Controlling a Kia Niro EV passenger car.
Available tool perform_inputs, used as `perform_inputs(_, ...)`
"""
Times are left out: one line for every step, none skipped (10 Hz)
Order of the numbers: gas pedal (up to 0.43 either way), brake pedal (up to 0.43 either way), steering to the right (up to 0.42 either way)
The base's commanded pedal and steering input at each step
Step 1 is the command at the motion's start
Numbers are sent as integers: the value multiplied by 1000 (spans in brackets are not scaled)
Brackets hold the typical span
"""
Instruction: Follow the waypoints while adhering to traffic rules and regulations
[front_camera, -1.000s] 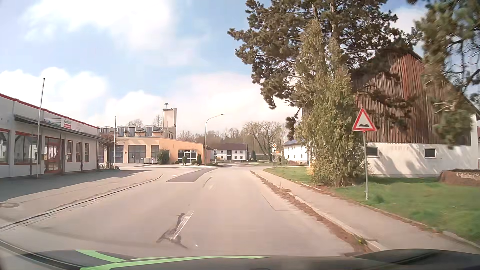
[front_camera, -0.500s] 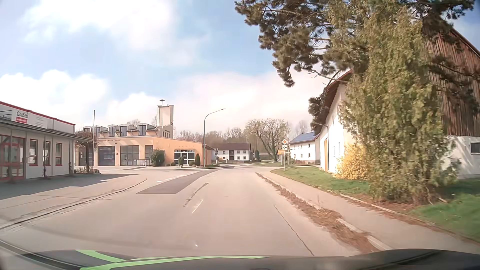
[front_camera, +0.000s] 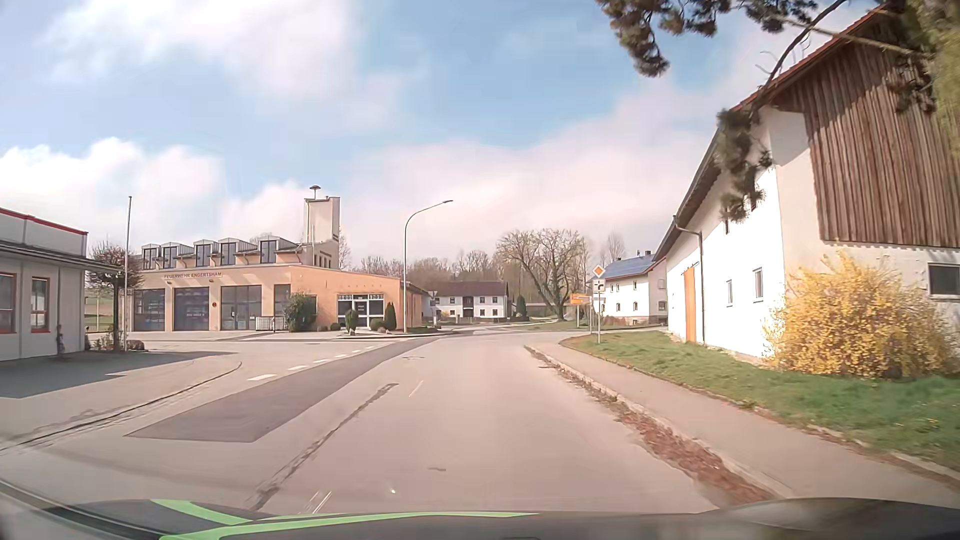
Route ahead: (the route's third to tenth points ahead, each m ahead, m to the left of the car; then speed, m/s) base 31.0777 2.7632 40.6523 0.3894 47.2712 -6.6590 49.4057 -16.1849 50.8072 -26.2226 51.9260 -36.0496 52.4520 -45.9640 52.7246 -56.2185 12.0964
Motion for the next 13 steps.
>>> perform_inputs(0,0,-7)
perform_inputs(0,0,-6)
perform_inputs(0,0,-6)
perform_inputs(0,0,-6)
perform_inputs(0,0,-6)
perform_inputs(0,0,-5)
perform_inputs(0,6,-4)
perform_inputs(0,37,-4)
perform_inputs(0,67,-3)
perform_inputs(0,104,0)
perform_inputs(0,128,4)
perform_inputs(0,134,8)
perform_inputs(0,152,10)
